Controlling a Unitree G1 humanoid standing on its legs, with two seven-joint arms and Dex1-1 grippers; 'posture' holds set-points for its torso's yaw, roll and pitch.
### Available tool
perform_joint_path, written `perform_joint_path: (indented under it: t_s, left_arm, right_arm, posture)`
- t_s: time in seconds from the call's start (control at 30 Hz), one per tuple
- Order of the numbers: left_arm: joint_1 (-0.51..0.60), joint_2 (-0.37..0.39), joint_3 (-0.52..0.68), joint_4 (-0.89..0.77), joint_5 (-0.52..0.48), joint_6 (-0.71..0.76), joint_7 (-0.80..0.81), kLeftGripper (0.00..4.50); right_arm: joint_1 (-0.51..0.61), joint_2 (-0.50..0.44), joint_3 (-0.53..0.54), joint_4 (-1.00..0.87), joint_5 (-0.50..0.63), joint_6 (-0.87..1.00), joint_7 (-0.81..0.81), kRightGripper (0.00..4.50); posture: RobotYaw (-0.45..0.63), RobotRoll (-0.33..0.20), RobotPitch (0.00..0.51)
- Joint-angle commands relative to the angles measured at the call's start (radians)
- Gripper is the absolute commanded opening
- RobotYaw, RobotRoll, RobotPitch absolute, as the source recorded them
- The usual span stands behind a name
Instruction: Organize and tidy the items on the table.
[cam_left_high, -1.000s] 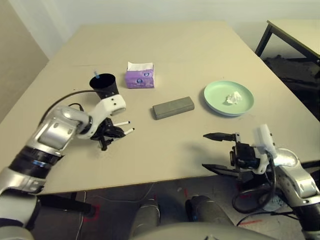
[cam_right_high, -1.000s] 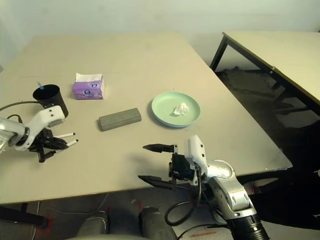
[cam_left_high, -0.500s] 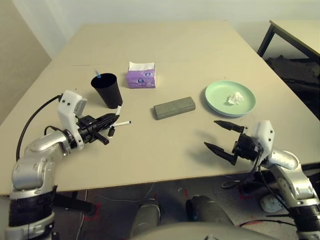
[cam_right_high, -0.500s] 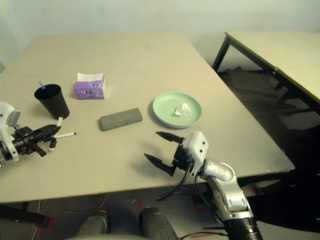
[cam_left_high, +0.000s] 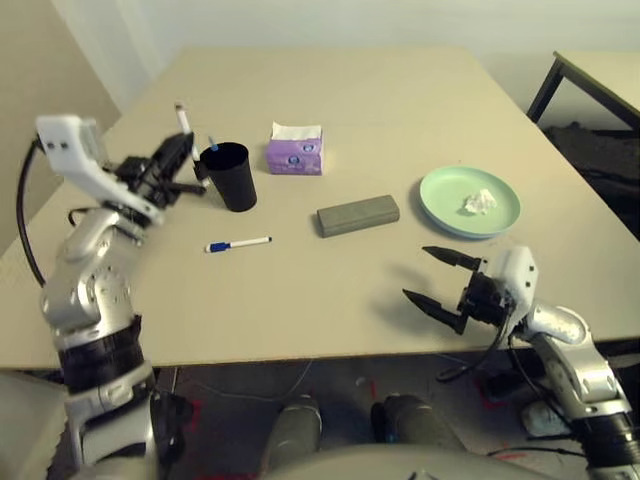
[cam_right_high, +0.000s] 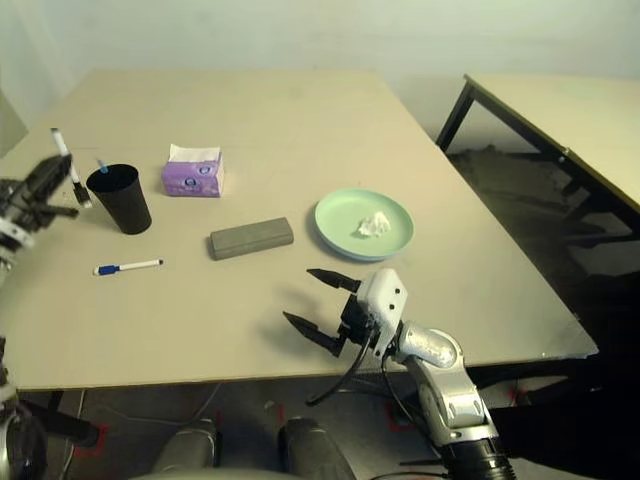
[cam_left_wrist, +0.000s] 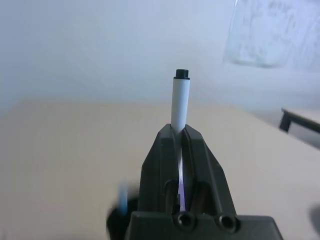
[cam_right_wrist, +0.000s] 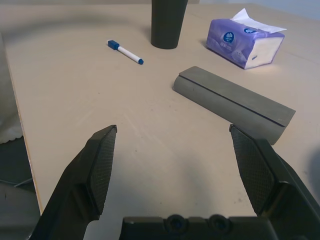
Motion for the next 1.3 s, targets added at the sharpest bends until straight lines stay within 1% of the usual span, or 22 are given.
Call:
perform_joint_path:
  t_s: [0.03, 0.17, 0.23, 0.33, 0.43, 0.57, 0.73, 0.93, 0.97, 1.13, 1.27, 1.3]
  left_arm:
    - [-0.058, 0.015, -0.055, 0.163, 0.066, -0.095, 0.003, 0.02]
    - [-0.186, 0.018, -0.102, 0.391, 0.127, -0.234, 0.001, 0.02]
    - [-0.227, 0.015, -0.116, 0.478, 0.145, -0.291, 0.000, 0.02]
    - [-0.257, 0.012, -0.134, 0.573, 0.165, -0.366, -0.010, 0.02]
    - [-0.249, -0.002, -0.149, 0.627, 0.175, -0.417, -0.019, 0.02]
    - [-0.203, -0.024, -0.159, 0.632, 0.172, -0.438, -0.020, 0.02]
    - [-0.112, -0.054, -0.152, 0.565, 0.156, -0.431, -0.007, 0.02]
    - [-0.029, -0.077, -0.157, 0.485, 0.142, -0.354, 0.010, 0.02]
    - [-0.023, -0.079, -0.157, 0.475, 0.142, -0.345, 0.014, 0.67]
    - [-0.026, -0.075, -0.155, 0.465, 0.141, -0.324, 0.023, 2.28]
    - [-0.040, -0.073, -0.160, 0.469, 0.144, -0.319, 0.023, 3.78]
    - [-0.042, -0.073, -0.160, 0.470, 0.144, -0.319, 0.022, 4.09]
  right_arm:
    - [-0.003, 0.007, 0.011, 0.013, -0.019, -0.007, -0.011, 4.50]
    - [-0.008, 0.013, 0.012, 0.023, -0.030, -0.012, -0.022, 4.50]
    - [-0.008, 0.014, 0.012, 0.025, -0.034, -0.013, -0.028, 4.50]
    - [-0.010, 0.014, 0.011, 0.026, -0.038, -0.013, -0.035, 4.50]
    - [-0.010, 0.012, 0.010, 0.027, -0.040, -0.012, -0.042, 4.50]
    - [-0.010, 0.010, 0.008, 0.027, -0.044, -0.010, -0.044, 4.50]
    - [-0.019, 0.009, 0.007, 0.034, -0.045, -0.007, -0.044, 4.50]
    - [-0.019, 0.010, 0.013, 0.032, -0.044, -0.002, -0.042, 4.50]
    - [-0.019, 0.010, 0.014, 0.031, -0.044, 0.000, -0.042, 4.50]
    - [-0.018, 0.010, 0.017, 0.029, -0.044, 0.004, -0.042, 4.50]
    - [-0.020, 0.010, 0.019, 0.029, -0.045, 0.006, -0.041, 4.50]
    - [-0.020, 0.010, 0.019, 0.030, -0.045, 0.006, -0.041, 4.50]
  posture:
    - [-0.04, 0.000, 0.064]
    - [-0.05, 0.000, 0.066]
    - [-0.05, 0.000, 0.067]
    - [-0.06, 0.000, 0.069]
    - [-0.06, 0.000, 0.071]
    - [-0.06, 0.000, 0.072]
    - [-0.05, 0.000, 0.077]
    - [-0.05, 0.000, 0.078]
    - [-0.05, 0.000, 0.078]
    - [-0.05, 0.000, 0.079]
    - [-0.05, 0.000, 0.080]
    - [-0.05, 0.000, 0.080]
